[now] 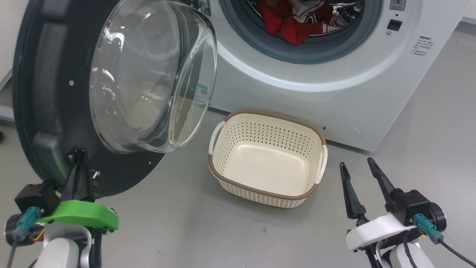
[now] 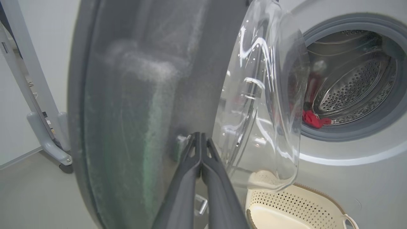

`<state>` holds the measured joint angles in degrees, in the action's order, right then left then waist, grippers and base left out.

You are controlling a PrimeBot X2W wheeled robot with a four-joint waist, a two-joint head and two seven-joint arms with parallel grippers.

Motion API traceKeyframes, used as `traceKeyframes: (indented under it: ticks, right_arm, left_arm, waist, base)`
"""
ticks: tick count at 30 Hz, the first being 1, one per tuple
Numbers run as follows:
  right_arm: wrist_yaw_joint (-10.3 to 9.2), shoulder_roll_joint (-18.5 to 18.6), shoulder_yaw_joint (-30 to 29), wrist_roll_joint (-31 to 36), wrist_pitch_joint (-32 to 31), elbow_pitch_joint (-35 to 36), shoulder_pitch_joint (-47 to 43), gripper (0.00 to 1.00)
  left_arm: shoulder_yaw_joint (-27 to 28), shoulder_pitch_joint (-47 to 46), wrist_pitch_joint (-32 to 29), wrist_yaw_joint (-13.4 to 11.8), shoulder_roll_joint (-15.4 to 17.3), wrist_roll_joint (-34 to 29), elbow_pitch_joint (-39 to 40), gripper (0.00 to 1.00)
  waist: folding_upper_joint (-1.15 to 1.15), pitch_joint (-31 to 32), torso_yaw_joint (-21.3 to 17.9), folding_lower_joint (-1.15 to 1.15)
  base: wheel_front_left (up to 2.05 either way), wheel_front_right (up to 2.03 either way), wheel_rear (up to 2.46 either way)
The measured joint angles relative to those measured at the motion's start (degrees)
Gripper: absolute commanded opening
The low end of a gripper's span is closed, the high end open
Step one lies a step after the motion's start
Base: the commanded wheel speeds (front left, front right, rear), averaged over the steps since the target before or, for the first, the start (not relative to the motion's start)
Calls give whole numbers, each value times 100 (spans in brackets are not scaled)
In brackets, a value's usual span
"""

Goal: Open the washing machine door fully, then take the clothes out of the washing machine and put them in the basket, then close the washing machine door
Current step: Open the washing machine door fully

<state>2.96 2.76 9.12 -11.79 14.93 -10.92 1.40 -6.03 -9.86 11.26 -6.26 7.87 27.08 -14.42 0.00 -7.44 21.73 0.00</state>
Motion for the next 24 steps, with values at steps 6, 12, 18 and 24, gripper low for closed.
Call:
traceKeyframes:
  ticks: [6, 12, 18, 24]
  right_arm:
    - [1, 0, -3, 46, 0, -1, 41, 100]
    - [18, 5, -22, 96, 0, 5, 50, 100]
    - [19, 32, -74, 136, 0, 11, 100, 100]
    - [52, 49, -81, 164, 0, 9, 176, 100]
  left_arm:
    - [324, -51, 68, -1, 20, 73, -148, 0]
    - [660, -237, 121, -2, 73, 198, -305, 0]
    - [898, -454, 177, -10, 158, 215, -472, 0]
    - [1115, -591, 201, -10, 196, 280, -673, 0]
  waist:
    - [0, -93, -42, 0]
    - [0, -206, -85, 0]
    - [0, -334, -116, 0]
    - [0, -396, -139, 0]
  base:
    - [0, 0, 0]
    - [0, 0, 0]
    - [0, 0, 0]
    - [0, 0, 0]
